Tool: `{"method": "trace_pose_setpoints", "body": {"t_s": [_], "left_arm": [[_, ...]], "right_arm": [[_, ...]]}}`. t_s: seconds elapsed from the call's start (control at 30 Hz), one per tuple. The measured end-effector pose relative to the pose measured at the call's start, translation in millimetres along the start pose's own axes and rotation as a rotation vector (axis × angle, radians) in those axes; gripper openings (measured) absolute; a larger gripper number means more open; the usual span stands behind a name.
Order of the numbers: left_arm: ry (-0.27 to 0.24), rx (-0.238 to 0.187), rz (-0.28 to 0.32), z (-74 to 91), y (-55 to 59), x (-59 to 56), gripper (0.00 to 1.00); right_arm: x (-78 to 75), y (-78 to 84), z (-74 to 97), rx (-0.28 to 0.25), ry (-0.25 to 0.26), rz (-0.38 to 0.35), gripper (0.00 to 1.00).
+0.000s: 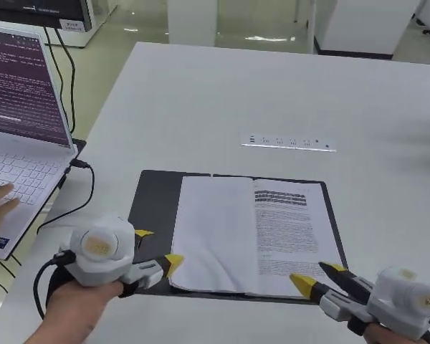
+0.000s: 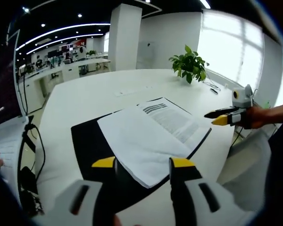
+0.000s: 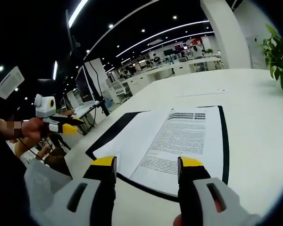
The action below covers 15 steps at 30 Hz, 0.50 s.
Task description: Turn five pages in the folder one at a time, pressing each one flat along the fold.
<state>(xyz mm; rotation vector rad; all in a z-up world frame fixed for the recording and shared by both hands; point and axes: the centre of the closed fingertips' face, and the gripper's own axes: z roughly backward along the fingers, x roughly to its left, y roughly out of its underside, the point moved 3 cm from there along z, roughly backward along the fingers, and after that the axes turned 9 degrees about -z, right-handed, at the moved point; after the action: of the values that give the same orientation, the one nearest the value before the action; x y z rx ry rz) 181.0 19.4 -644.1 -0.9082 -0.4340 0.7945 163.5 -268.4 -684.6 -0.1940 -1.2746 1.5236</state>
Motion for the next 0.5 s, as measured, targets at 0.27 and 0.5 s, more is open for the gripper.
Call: {"method": "trace_pose_setpoints", "body": {"t_s": [0.27,0.5], "left_arm": [[-0.004,-0.003,-0.031,12.5,0.0,-7.4,0.54],[-0.036,-0.019,-0.075,17.8,3.8,-12.4,0.58]], "right_arm": [[0.3,6.6,6.8,0.021,0.016,0.036,0.58],[5.7,8.7,8.3,0.019,0.006,0.059,0.62]]}}
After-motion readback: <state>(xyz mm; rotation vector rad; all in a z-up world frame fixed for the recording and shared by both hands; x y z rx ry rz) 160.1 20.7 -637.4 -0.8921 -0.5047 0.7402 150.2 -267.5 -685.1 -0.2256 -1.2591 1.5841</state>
